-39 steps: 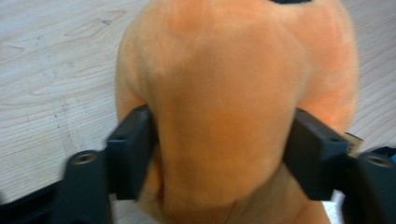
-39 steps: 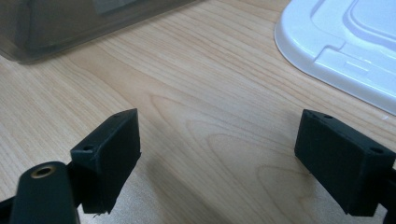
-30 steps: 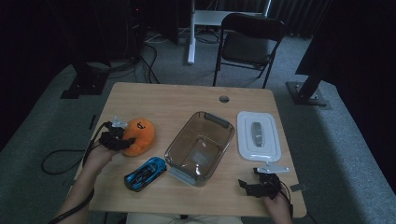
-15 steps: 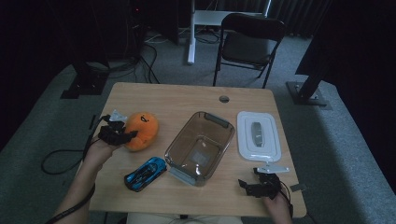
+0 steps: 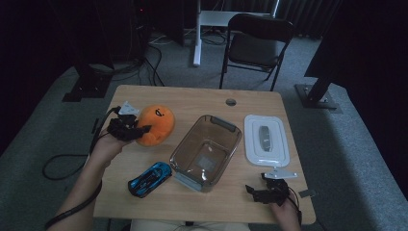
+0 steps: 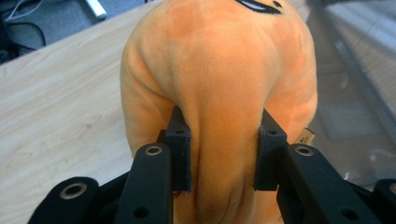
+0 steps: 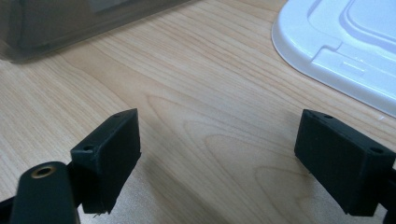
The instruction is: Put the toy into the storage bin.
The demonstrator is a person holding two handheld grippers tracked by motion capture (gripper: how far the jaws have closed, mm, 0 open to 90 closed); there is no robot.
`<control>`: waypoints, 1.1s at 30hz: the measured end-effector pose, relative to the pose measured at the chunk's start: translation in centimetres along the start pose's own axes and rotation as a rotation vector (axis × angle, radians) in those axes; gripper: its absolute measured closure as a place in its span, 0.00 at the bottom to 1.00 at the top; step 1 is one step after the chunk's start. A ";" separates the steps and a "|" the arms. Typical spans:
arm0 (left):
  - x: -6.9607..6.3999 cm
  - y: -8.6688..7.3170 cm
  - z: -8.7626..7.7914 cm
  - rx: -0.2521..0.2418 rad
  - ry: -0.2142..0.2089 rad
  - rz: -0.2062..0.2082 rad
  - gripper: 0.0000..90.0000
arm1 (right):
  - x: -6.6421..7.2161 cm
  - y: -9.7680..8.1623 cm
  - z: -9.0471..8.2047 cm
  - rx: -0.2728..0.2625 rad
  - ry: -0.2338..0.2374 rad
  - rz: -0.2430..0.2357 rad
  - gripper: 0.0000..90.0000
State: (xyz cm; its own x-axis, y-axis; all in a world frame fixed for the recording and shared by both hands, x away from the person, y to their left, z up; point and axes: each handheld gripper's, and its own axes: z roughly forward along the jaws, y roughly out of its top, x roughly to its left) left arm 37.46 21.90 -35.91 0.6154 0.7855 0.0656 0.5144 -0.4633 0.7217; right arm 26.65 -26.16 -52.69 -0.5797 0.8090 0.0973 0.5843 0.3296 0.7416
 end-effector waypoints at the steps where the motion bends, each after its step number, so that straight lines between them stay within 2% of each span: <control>1: -0.2 0.4 -0.1 -0.001 0.000 0.010 0.75 | 0.0 0.0 0.0 0.000 -0.002 -0.002 0.15; 7: -1.8 2.6 0.0 -0.015 -0.026 0.051 0.75 | 0.2 0.0 0.1 0.006 -0.014 -0.013 0.15; 16: -4.1 5.2 0.7 -0.020 -0.061 0.109 0.75 | 0.7 0.1 0.3 0.023 -0.063 -0.051 0.15; 23: -4.9 7.1 1.1 -0.034 -0.087 0.119 0.75 | 0.8 0.1 0.3 0.026 -0.072 -0.059 0.15; 33: -7.5 9.4 2.9 -0.021 -0.143 0.165 0.75 | 0.8 0.1 0.3 0.027 -0.072 -0.059 0.15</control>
State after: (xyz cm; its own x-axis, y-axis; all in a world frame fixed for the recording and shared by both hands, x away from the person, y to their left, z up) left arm 39.42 10.51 -31.63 0.7695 0.6328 0.0863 0.3882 -0.5707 0.7236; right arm 26.40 -25.31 -52.75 -0.5716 0.8205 0.0048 0.5659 0.3899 0.7265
